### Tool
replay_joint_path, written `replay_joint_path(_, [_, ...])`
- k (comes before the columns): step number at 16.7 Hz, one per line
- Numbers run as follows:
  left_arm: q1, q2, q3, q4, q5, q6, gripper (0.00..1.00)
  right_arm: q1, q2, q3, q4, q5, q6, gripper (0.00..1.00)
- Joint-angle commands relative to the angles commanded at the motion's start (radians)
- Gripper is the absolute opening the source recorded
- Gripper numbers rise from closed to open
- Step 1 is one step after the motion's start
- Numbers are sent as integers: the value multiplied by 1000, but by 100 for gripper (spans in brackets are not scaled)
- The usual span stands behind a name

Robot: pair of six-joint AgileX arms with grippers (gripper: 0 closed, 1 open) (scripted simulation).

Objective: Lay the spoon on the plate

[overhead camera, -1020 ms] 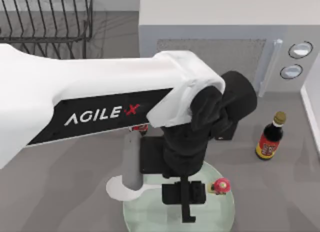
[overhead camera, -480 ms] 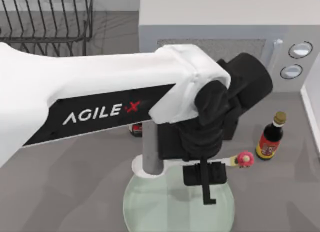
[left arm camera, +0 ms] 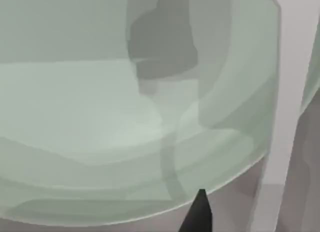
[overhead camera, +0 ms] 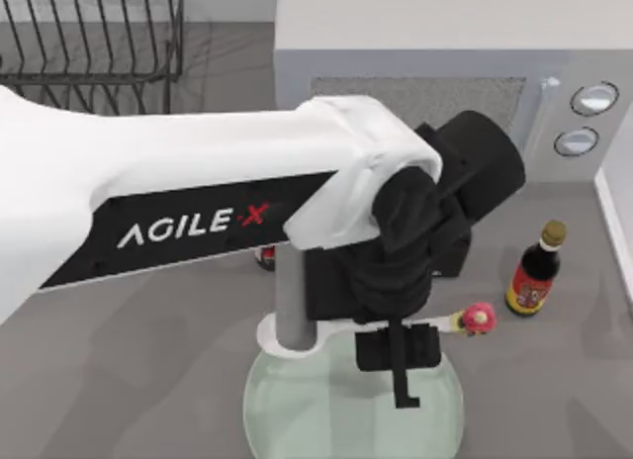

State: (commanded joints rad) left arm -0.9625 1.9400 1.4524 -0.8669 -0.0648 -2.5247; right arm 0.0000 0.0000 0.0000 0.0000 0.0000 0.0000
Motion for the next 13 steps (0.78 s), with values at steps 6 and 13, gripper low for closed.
replay_joint_path(6, [-6,46,-83,-55,44,-2,0,0,0,0,0,0,0,100])
replay_joint_path(13, [-8,68,-107,-64,53,-2,0,0,0,0,0,0,0,100])
